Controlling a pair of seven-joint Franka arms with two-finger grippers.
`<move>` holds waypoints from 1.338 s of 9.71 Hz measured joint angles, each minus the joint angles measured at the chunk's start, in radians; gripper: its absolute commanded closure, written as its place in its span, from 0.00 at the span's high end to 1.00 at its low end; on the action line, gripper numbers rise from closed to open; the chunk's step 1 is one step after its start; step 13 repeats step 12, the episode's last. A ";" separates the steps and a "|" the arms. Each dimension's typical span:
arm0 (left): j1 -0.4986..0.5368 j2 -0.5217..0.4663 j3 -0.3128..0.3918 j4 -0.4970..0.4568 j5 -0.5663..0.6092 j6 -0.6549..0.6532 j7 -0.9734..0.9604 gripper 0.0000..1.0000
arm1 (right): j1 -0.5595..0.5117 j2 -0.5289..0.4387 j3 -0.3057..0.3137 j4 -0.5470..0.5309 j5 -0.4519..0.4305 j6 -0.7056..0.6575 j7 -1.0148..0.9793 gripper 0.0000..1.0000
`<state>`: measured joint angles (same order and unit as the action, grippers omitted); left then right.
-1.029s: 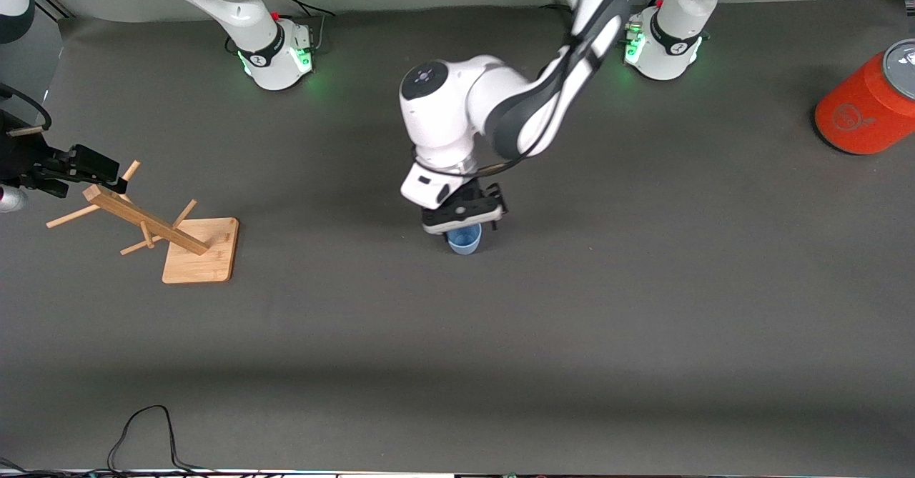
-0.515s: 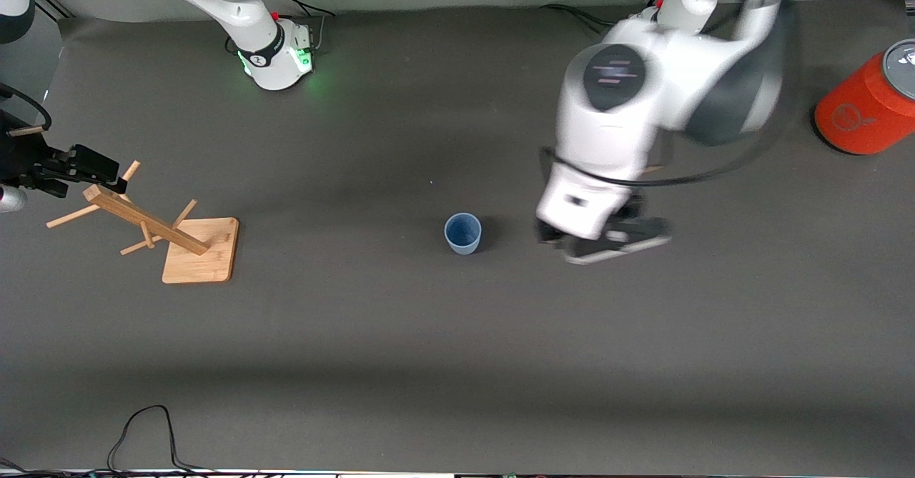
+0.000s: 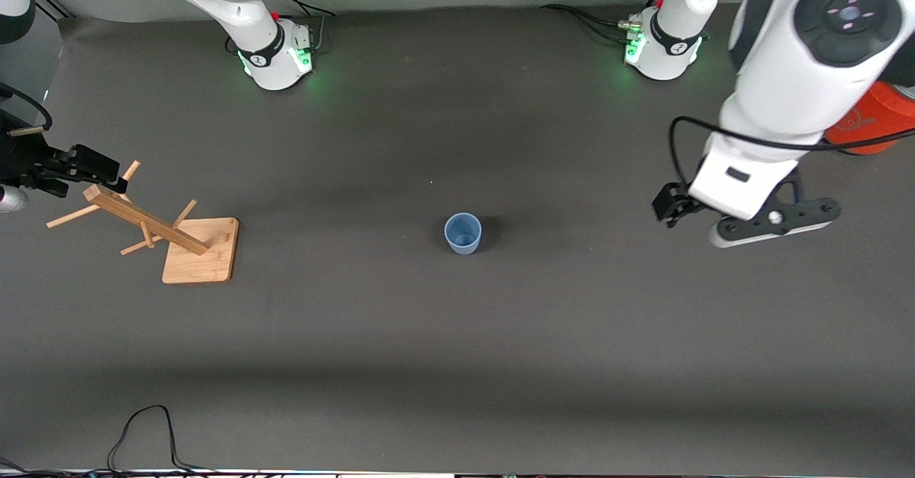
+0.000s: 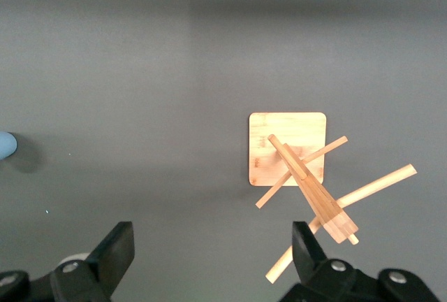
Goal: Rotate and upright cup with both arms
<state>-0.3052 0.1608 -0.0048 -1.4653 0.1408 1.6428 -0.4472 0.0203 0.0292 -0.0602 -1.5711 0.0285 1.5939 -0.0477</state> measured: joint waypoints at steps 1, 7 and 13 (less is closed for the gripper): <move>0.036 -0.048 0.000 -0.056 -0.001 0.001 0.064 1.00 | 0.000 0.000 0.000 0.000 0.000 -0.004 0.000 1.00; 0.220 -0.161 0.037 -0.161 -0.076 0.000 0.368 1.00 | 0.000 0.000 0.000 0.000 0.000 -0.006 0.000 1.00; 0.182 -0.143 0.118 -0.106 -0.076 -0.022 0.375 1.00 | 0.000 0.000 0.000 0.000 0.000 -0.006 0.000 1.00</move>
